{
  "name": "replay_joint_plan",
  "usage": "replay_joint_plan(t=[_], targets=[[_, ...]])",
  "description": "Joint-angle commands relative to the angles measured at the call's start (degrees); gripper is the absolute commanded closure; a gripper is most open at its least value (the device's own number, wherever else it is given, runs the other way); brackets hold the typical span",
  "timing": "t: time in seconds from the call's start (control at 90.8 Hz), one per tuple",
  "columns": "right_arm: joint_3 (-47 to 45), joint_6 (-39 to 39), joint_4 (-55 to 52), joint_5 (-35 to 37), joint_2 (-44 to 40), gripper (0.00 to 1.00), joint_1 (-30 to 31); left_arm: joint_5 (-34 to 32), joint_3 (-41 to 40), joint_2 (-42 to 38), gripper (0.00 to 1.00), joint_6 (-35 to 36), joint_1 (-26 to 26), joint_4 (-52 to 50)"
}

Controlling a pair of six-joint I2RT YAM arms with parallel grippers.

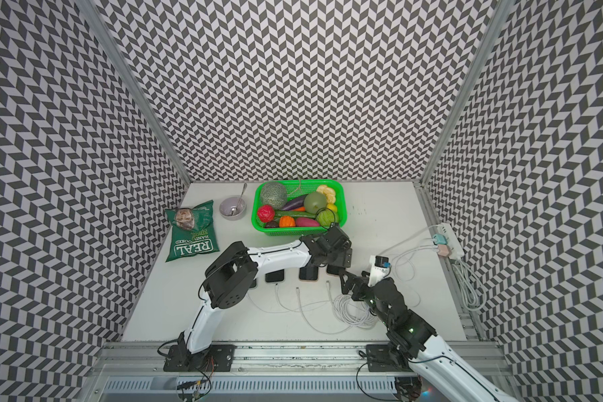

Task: Unplug the charging cable from the phone
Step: Place the phone at the center of the board, then reset both arms

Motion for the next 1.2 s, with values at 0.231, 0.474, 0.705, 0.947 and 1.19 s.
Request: replay_joint_plan(t=[0.231, 0.474, 0.705, 0.947, 1.19], targets=[[6.6, -2.3, 0.8, 7.1, 6.1, 0.00, -0.2, -2.6, -14.1, -19.8, 0.00, 3.4, -0.3, 13.3], [8.1, -5.3, 4.2, 15.3, 11.0, 0.00, -0.7, -9.5, -26.2, -34.2, 0.00, 6.9, 1.1, 17.2], [6.9, -12.4, 12.8, 23.8, 13.7, 0.00, -2.8, -17.2, -38.5, -51.0, 0.00, 9.6, 8.2, 21.5], [3.6, -20.8, 28.9, 26.6, 18.6, 0.00, -11.2, -21.8, -43.2, -58.2, 0.00, 13.2, 19.5, 21.8], [1.3, -28.9, 42.4, 25.8, 26.1, 0.00, -18.2, -21.4, -47.8, -59.2, 0.00, 18.4, 32.4, 27.9]])
